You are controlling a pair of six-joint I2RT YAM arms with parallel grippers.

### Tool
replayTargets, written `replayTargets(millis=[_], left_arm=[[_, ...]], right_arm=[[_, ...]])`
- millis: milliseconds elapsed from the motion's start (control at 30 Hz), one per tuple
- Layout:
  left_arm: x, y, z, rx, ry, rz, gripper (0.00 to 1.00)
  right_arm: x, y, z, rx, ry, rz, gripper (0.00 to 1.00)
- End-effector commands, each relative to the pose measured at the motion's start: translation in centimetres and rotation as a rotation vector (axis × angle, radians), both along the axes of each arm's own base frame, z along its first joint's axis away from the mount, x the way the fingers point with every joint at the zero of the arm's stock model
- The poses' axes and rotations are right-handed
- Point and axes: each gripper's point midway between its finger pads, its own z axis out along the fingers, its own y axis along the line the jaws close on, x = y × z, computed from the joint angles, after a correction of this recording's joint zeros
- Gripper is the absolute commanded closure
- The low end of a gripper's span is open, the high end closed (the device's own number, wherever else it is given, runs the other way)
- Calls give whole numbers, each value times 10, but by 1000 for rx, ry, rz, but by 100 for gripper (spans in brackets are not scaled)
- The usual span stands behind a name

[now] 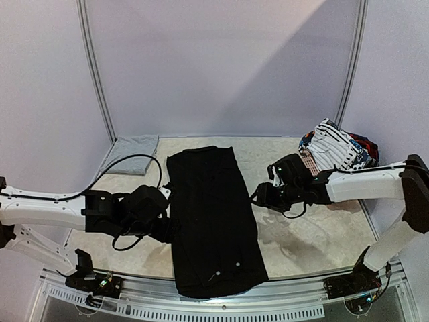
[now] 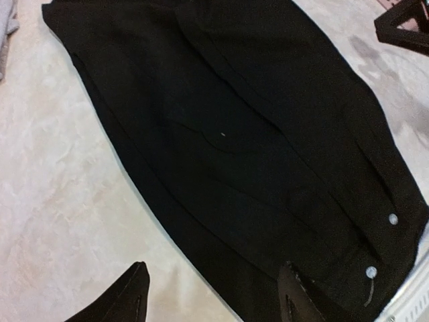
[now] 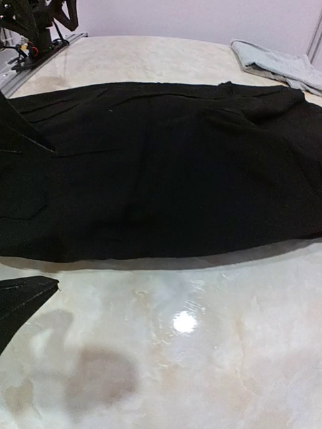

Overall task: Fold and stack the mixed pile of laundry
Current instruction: Rotate the rectangle-folded shirt at the center of the board, then pick up the rectangle-folded shirt from the center of the board.

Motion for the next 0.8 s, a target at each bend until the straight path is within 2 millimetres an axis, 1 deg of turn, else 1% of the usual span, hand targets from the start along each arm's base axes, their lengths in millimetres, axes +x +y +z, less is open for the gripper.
replayTargets(millis=[0, 133, 200, 300, 367, 467, 567, 667, 767], left_arm=[[-45, -2, -11, -6, 134, -98, 33], [-80, -6, -20, -52, 229, -195, 29], [-97, -8, -26, -70, 283, -241, 28], [-116, -6, -37, -58, 342, -276, 27], [-131, -9, -44, -55, 385, -312, 27], [-149, -11, -50, -32, 446, -359, 28], [-162, -11, -54, -4, 479, -384, 28], [-168, -9, -60, 3, 519, -377, 28], [-173, -12, -67, -4, 546, -385, 29]], right_arm=[[-63, -14, -14, -79, 85, 148, 37], [-115, -17, -23, -84, 161, 223, 35], [-136, -20, -29, -80, 206, 241, 35], [-161, -27, -35, -105, 261, 260, 35], [-175, -29, -36, -106, 284, 277, 34], [-191, -26, -39, -96, 310, 309, 34], [-204, -22, -45, -99, 336, 334, 34], [-209, -20, -50, -106, 345, 343, 34], [-213, -18, -53, -103, 353, 344, 35]])
